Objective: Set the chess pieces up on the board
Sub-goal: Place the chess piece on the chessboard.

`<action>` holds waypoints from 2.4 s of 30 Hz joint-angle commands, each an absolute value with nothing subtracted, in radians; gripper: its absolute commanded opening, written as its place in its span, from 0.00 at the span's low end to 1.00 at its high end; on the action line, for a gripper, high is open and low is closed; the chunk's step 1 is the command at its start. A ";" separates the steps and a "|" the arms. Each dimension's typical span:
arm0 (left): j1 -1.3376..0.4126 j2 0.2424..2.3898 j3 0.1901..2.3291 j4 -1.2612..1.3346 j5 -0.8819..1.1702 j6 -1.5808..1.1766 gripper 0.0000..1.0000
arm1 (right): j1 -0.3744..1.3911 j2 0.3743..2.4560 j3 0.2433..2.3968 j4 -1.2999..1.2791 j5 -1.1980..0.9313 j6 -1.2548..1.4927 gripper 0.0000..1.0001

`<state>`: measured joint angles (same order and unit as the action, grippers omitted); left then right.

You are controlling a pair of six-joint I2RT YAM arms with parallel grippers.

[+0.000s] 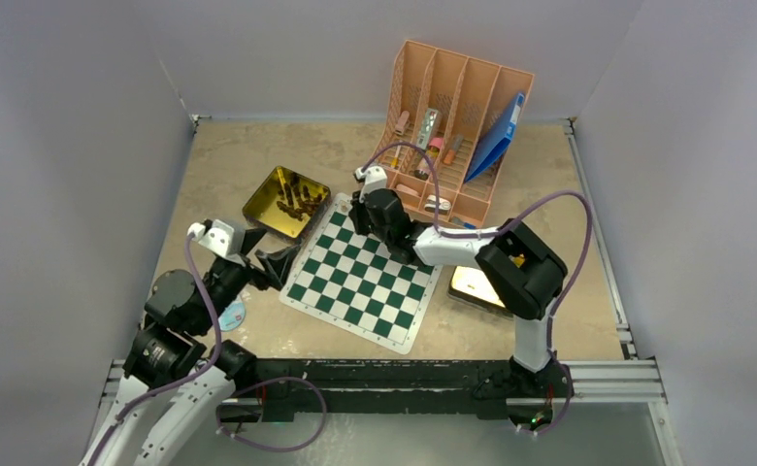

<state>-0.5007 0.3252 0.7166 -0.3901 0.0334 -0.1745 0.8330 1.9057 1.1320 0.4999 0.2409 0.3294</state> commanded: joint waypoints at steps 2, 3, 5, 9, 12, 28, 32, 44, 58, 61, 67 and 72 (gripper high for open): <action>-0.502 0.310 0.748 -0.373 0.023 -0.196 0.73 | 0.839 1.961 1.182 0.570 0.284 0.315 0.06; -0.500 0.312 0.747 -0.375 0.035 -0.196 0.74 | 0.839 1.976 1.188 0.573 0.277 0.320 0.06; -0.499 0.319 0.748 -0.379 0.040 -0.199 0.74 | 0.839 2.006 1.206 0.567 0.278 0.327 0.06; -0.497 0.332 0.751 -0.380 0.050 -0.200 0.74 | 0.839 2.028 1.215 0.582 0.295 0.330 0.06; -0.496 0.340 0.750 -0.375 0.068 -0.198 0.75 | 0.839 2.028 1.218 0.583 0.304 0.329 0.06; -0.494 0.353 0.755 -0.383 0.084 -0.193 0.76 | 0.839 2.075 1.282 0.528 0.312 0.327 0.07; -0.494 0.354 0.755 -0.382 0.086 -0.192 0.76 | 0.840 2.077 1.279 0.519 0.318 0.327 0.07; -0.494 0.349 0.756 -0.384 0.087 -0.192 0.77 | 0.840 2.095 1.283 0.503 0.313 0.342 0.09; -0.494 0.350 0.756 -0.385 0.091 -0.192 0.77 | 0.841 2.106 1.306 0.461 0.301 0.337 0.13; -0.494 0.351 0.756 -0.384 0.092 -0.192 0.77 | 0.841 2.105 1.305 0.467 0.286 0.339 0.16; -0.494 0.357 0.756 -0.382 0.093 -0.193 0.78 | 0.841 2.090 1.328 0.422 0.285 0.362 0.22; -0.494 0.366 0.757 -0.388 0.094 -0.194 0.78 | 0.841 2.055 1.335 0.400 0.276 0.369 0.28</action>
<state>-0.4988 0.3546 0.7166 -0.3916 0.0799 -0.1837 0.8360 2.1048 1.2926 0.4164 0.2863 0.3489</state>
